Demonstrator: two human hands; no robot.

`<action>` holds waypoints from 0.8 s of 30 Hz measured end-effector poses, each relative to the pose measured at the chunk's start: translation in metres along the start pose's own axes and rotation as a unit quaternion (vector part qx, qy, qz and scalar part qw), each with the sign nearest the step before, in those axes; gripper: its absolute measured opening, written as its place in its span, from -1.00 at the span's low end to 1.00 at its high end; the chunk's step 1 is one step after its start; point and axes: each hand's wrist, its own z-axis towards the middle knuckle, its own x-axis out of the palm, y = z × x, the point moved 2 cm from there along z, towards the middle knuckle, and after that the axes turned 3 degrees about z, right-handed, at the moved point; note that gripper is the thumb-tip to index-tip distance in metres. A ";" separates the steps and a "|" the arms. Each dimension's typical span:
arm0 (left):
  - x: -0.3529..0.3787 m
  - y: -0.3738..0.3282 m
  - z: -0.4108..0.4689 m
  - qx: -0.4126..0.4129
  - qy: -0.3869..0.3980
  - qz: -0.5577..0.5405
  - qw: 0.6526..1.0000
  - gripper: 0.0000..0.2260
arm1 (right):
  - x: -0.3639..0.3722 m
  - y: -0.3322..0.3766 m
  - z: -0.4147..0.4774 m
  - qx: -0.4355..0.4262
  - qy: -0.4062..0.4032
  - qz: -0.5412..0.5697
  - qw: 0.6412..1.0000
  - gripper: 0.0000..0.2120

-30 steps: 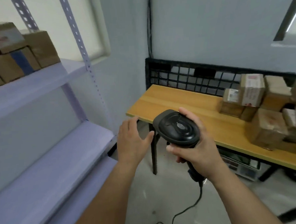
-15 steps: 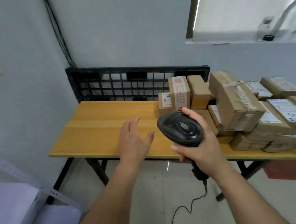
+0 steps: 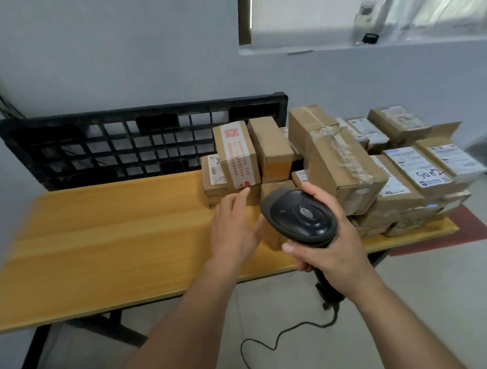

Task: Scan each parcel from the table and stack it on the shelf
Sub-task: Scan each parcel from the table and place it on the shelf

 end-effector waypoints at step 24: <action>0.098 -0.057 0.046 -0.256 0.117 0.128 0.951 -0.35 | -0.122 -0.061 0.012 0.077 0.077 0.047 0.993 -0.15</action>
